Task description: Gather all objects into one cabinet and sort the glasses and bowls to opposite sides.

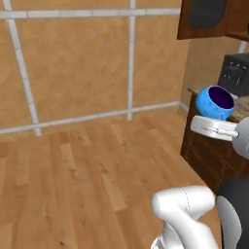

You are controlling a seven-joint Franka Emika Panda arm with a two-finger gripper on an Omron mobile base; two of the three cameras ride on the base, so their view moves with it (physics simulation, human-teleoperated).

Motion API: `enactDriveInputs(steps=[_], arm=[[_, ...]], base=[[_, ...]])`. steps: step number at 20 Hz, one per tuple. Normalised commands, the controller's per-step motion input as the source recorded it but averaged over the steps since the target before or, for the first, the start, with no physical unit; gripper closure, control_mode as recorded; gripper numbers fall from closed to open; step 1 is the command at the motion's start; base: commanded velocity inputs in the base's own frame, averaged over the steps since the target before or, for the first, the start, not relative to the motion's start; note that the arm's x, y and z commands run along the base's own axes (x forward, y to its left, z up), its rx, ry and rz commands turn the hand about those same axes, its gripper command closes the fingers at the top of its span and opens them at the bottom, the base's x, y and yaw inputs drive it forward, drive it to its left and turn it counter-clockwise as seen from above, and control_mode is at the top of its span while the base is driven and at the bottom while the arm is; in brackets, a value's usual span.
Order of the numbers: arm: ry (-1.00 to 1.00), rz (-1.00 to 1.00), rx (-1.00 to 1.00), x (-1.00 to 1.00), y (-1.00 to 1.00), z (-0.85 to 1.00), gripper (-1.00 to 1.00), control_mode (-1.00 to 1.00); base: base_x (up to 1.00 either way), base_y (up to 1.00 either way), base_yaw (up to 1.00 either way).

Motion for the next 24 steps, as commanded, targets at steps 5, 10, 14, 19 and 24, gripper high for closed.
enactDriveInputs(steps=[5, 10, 14, 19, 24], arm=[[0.00, 0.00, 0.00, 0.00, 0.00, 0.00, 1.00, 1.00], [0.00, 0.00, 0.00, 0.00, 0.00, 0.00, 1.00, 1.00], [0.00, 0.00, 0.00, 0.00, 0.00, 0.00, 1.00, 1.00], [0.00, 0.00, 0.00, 0.00, 0.00, 0.00, 1.00, 1.00], [0.00, 0.00, 0.00, 0.00, 0.00, 0.00, 1.00, 1.00]], base=[[1.00, -0.40, 0.05], [0.04, -0.14, -0.11], [0.04, 0.00, -0.23], [0.79, 0.17, -0.57], [0.95, 0.32, -0.73]])
